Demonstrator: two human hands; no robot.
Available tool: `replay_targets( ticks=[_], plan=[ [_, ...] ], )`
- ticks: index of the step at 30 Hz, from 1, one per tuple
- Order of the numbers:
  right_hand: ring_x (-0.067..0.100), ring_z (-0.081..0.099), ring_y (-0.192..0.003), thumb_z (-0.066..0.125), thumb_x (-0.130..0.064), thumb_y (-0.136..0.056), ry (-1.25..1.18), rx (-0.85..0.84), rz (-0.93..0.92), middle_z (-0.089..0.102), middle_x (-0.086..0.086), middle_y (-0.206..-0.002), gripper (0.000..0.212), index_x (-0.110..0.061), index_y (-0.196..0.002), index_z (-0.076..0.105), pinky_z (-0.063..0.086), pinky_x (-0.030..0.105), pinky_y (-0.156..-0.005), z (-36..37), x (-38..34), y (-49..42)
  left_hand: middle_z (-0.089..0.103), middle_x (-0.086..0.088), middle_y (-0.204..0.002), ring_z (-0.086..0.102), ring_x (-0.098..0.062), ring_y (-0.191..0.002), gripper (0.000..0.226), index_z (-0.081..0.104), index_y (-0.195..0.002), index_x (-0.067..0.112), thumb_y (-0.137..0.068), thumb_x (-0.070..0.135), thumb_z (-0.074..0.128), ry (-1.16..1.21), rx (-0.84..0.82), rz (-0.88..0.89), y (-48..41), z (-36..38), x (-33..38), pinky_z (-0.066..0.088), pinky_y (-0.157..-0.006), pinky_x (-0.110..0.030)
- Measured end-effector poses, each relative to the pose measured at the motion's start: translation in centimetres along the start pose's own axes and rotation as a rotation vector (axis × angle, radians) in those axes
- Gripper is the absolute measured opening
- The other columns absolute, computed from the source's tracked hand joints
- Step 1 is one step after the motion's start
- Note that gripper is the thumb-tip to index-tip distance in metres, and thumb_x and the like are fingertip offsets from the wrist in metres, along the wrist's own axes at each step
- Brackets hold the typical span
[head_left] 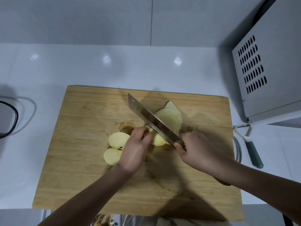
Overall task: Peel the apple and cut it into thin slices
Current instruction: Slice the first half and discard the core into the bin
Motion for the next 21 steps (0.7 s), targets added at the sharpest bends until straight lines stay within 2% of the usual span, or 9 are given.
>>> replay_targets(
  ticks=[7,12,16,18,21],
  plan=[
    [0.018,0.058,-0.064,0.044,-0.027,-0.094,0.002,-0.029,-0.006,0.049,-0.003,-0.065,0.023,-0.014,-0.078,0.055,0.044,0.028,-0.056,-0.2,-0.35,0.16,0.063,-0.021,-0.094,0.063,-0.036,-0.085,0.027,0.068,-0.096,-0.001,-0.07,-0.001,0.077,0.001,-0.028,-0.01,-0.16,-0.18,0.16,0.057,-0.064,-0.037],
    [0.017,0.055,-0.061,0.044,-0.026,-0.094,0.022,-0.035,-0.013,0.051,-0.002,-0.066,0.022,-0.015,-0.077,0.053,0.034,0.021,-0.047,-0.08,-0.55,0.32,0.064,-0.021,-0.094,0.064,-0.037,-0.084,0.034,0.069,-0.095,-0.001,-0.064,-0.004,0.082,-0.003,-0.04,-0.019,-0.17,-0.16,0.27,0.057,-0.065,-0.036],
    [0.014,0.052,-0.06,0.044,-0.027,-0.094,0.028,-0.027,-0.017,0.046,-0.005,-0.062,0.023,-0.015,-0.078,0.055,0.031,0.017,-0.046,-0.31,-0.53,0.37,0.063,-0.021,-0.094,0.063,-0.037,-0.084,0.036,0.068,-0.097,-0.001,-0.064,-0.003,0.082,-0.005,-0.046,-0.024,-0.03,0.09,-0.03,0.057,-0.064,-0.037],
    [0.015,0.053,-0.06,0.044,-0.027,-0.094,0.024,-0.029,-0.012,0.051,-0.003,-0.065,0.023,-0.015,-0.078,0.055,0.033,0.019,-0.047,-0.34,-0.52,0.27,0.062,-0.022,-0.094,0.062,-0.037,-0.084,0.03,0.067,-0.098,0.0,-0.07,0.0,0.078,0.004,-0.025,-0.007,0.04,0.13,-0.08,0.056,-0.064,-0.038],
    [0.018,0.057,-0.065,0.043,-0.026,-0.094,0.037,-0.035,0.006,0.056,0.001,-0.072,0.024,-0.014,-0.078,0.055,0.04,0.024,-0.054,-0.2,-0.5,0.08,0.061,-0.021,-0.094,0.061,-0.036,-0.085,0.023,0.058,-0.102,0.006,-0.081,0.014,0.058,0.017,0.014,0.023,0.01,0.08,-0.07,0.056,-0.064,-0.037]
  ],
)
Point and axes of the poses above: each hand's wrist, its own y-axis away from the middle knuckle, its own z-axis out of the palm, x = y × z, the point moved 7 cm from there along -y, towards the middle knuckle
